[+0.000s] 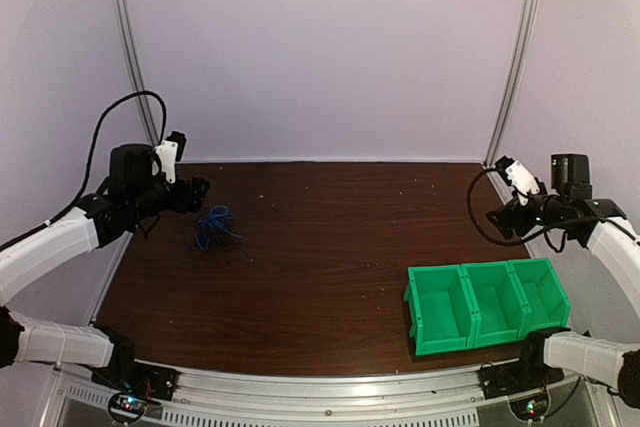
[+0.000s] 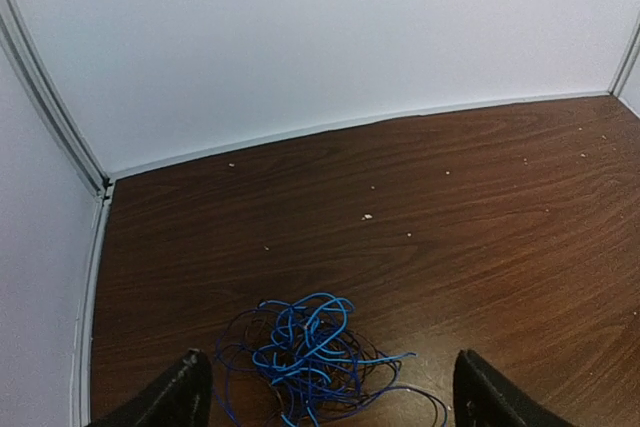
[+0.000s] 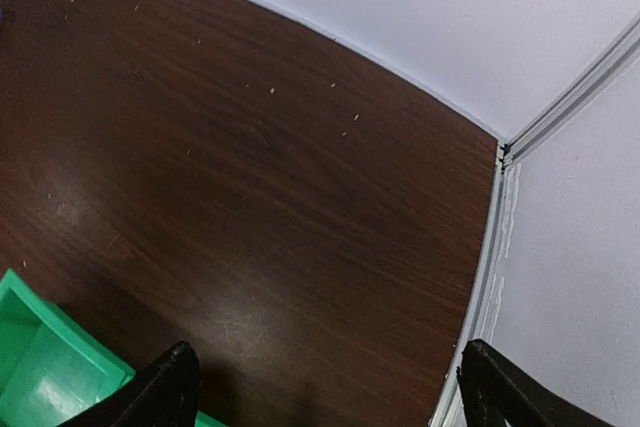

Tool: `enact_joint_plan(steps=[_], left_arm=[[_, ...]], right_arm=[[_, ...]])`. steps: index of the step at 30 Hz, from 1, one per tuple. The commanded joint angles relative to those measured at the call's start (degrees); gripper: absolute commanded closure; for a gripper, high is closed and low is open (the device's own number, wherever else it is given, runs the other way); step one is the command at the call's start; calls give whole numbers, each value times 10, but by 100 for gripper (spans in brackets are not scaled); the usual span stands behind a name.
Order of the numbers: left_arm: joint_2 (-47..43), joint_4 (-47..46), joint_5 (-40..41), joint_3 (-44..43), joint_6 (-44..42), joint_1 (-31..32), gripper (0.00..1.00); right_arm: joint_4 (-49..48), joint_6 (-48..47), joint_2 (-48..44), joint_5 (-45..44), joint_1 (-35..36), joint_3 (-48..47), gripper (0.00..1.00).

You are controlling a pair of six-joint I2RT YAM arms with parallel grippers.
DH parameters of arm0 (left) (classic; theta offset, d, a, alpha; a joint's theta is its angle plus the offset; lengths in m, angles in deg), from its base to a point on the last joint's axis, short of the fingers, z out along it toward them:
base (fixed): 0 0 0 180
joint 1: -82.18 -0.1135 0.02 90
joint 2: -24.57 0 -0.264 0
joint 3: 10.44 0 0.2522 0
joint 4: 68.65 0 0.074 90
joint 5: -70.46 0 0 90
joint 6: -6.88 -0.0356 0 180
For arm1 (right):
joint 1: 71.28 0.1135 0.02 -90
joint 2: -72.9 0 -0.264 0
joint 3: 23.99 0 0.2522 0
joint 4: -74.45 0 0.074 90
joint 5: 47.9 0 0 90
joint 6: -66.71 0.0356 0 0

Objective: Untangle the cables

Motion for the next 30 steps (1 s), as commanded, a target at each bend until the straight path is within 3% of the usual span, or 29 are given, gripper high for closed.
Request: enact_joint_plan(steps=[1, 8, 15, 26, 30], left_arm=[[-3, -84, -69, 18, -27, 13, 17], [-2, -121, -127, 28, -40, 22, 18], [-3, -146, -150, 32, -45, 25, 19], [-9, -166, -159, 35, -47, 30, 18], [-11, -170, -161, 36, -47, 31, 18]], right_arm=[[130, -162, -32, 13, 5, 53, 14], [192, -304, -68, -25, 6, 146, 16], [155, -376, -7, -38, 24, 176, 19], [24, -296, 151, -36, 170, 123, 25], [-19, -253, 233, -33, 205, 56, 27]])
